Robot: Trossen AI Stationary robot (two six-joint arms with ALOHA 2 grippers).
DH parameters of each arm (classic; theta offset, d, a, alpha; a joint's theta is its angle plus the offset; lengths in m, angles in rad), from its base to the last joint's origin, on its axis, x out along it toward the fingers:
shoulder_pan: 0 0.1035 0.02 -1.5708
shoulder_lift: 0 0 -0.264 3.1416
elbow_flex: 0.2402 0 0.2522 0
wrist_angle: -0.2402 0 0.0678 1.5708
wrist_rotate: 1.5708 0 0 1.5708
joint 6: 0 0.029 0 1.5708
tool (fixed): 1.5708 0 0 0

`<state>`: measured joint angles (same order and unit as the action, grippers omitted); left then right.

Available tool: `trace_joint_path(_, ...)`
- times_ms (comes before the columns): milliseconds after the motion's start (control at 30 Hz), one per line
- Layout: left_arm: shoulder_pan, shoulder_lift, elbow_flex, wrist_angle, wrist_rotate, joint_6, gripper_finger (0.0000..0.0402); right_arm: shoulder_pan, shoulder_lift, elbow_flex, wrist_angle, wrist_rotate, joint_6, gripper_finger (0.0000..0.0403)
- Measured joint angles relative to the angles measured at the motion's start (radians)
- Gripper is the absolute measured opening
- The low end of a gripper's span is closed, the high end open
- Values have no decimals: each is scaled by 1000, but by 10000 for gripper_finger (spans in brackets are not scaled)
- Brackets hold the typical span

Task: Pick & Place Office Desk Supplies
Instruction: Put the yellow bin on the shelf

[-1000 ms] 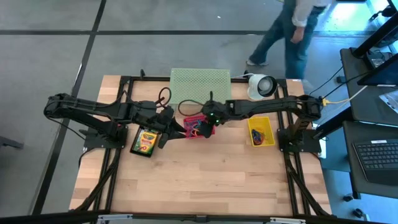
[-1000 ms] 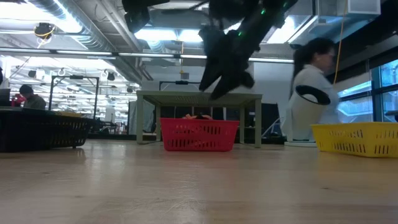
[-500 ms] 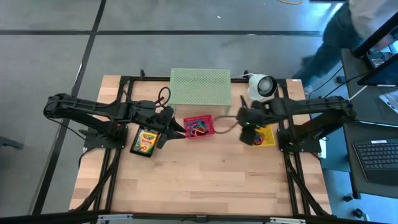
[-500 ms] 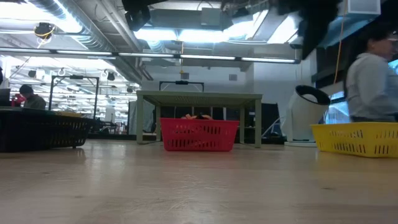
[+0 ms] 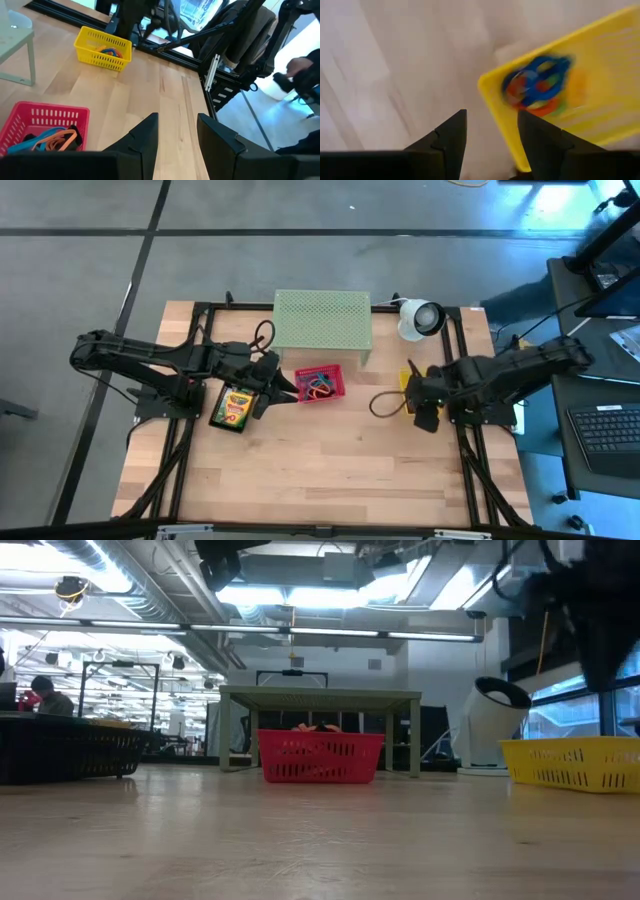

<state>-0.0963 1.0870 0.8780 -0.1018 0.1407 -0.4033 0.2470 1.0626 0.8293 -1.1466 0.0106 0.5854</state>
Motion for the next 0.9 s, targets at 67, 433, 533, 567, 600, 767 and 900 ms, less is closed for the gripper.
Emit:
trace_joint_path(67,0,0,0,0,-1,-6,129,13,0,-52,31,-33,-12,176)
trace_joint_path(433,0,0,0,0,-2,-46,129,32,1,-152,107,8,-48,176)
trace_joint_path(533,0,0,0,0,-8,-54,129,33,1,-169,110,-24,-50,176)
trace_joint_path(567,0,0,0,0,-12,-54,129,33,1,-172,113,-27,-47,176)
trace_joint_path(600,0,0,0,0,-15,-55,129,33,1,-173,115,-26,-47,176)
trace_joint_path(767,0,0,0,1,-20,-57,129,33,1,-212,138,-26,-51,176)
trace_joint_path(900,0,0,0,1,-30,-57,129,32,1,-266,210,-5,-41,176)
